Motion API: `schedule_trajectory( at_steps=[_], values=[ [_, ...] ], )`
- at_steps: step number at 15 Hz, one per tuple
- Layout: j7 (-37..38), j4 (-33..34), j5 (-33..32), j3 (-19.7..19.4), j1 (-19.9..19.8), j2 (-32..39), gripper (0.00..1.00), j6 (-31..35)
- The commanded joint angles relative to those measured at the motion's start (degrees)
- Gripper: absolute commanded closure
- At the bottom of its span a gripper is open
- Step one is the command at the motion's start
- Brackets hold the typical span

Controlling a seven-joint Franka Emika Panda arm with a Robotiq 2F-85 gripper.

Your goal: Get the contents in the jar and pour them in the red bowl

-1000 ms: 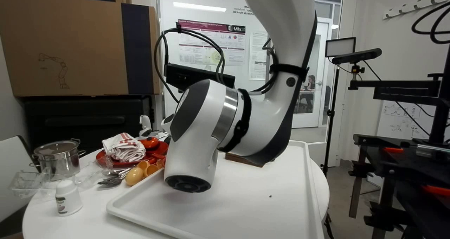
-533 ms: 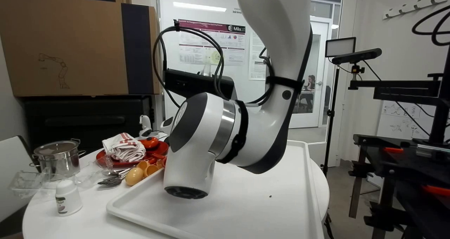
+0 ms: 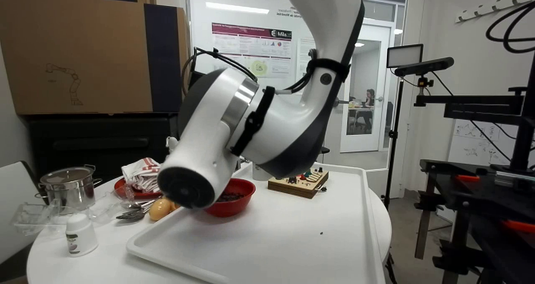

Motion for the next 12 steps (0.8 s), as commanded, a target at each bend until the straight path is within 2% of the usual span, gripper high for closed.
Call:
schedule_trajectory(
  at_steps=[1, 8, 12],
  values=[
    [0.73, -2.87, 5.86, 1.88, -3.85, -6.57, 0.93, 7.81],
    [2.96, -8.33, 18.67, 2.56, -9.83, -16.83, 0.93, 24.76],
    [5.37, -12.05, 27.02, 1.94, -11.34, -21.1, 0.93, 32.93]
  ],
)
